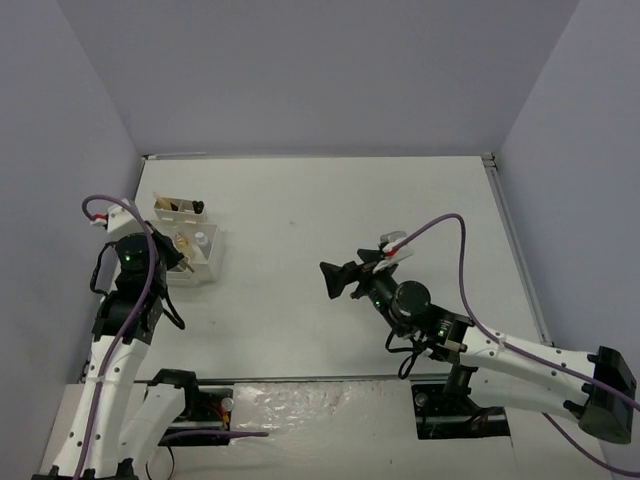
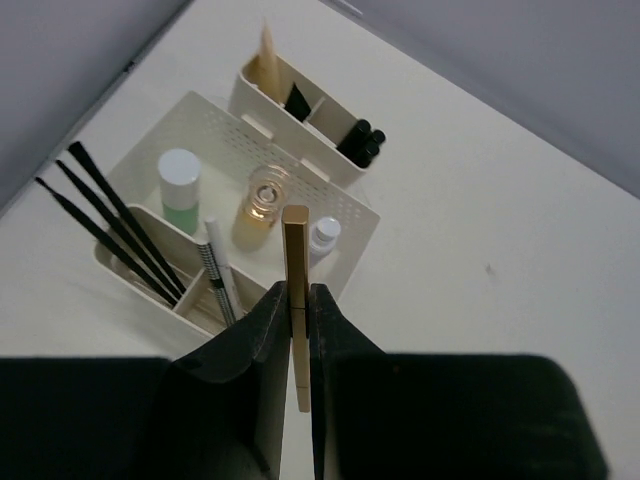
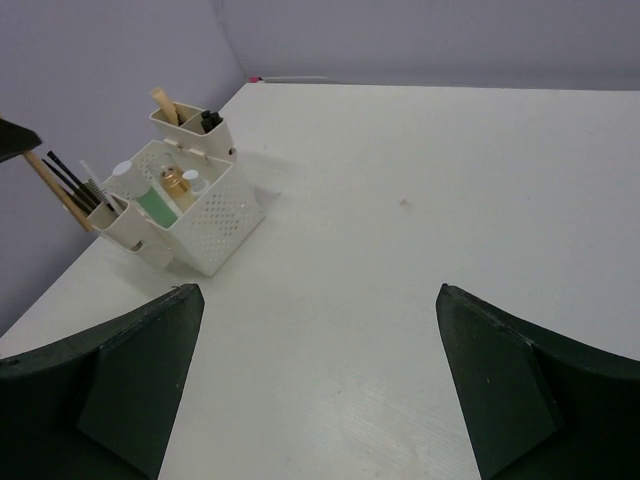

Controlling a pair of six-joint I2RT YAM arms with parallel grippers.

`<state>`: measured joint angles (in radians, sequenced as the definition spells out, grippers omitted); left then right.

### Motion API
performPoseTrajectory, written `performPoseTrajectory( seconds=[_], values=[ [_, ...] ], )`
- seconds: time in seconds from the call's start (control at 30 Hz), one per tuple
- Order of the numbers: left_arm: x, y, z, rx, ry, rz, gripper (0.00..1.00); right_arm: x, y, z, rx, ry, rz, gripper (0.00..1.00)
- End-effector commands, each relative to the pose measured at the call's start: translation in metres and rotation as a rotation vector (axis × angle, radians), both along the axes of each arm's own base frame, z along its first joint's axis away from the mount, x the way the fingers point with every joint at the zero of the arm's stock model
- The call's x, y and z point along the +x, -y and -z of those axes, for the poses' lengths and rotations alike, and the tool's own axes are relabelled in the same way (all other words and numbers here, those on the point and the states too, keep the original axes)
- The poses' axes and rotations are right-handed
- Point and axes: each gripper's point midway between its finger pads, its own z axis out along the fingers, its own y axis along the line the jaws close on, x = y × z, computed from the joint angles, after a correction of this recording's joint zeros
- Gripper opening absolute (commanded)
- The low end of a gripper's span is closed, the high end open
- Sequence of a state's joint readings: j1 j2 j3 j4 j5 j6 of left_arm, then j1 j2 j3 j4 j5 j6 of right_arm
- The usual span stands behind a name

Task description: Organize the makeup

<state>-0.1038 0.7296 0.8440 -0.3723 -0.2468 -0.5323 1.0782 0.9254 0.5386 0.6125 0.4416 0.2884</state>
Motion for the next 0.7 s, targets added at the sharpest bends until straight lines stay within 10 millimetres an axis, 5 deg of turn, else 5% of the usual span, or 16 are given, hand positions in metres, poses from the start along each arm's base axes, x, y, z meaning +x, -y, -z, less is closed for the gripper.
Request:
performPoseTrajectory(
  seconds=[0.0, 0.27, 0.67],
  values=[
    [0.0, -0.033, -0.042, 0.037, 0.149, -0.132, 0.0, 0.005, 0.034, -0.017, 0.084, 0.025, 0.082, 1.0],
    [0.028, -0.044, -0.033, 0.066, 0.19, -0.163, 0.0, 0.001, 0.062, -0.013, 0.098, 0.04, 0.116, 1.0],
    [0.045, -0.055, -0.006, 0.079, 0.207, -0.193, 0.0, 0.0, 0.068, -0.009, 0.104, 0.041, 0.126, 1.0]
  ],
)
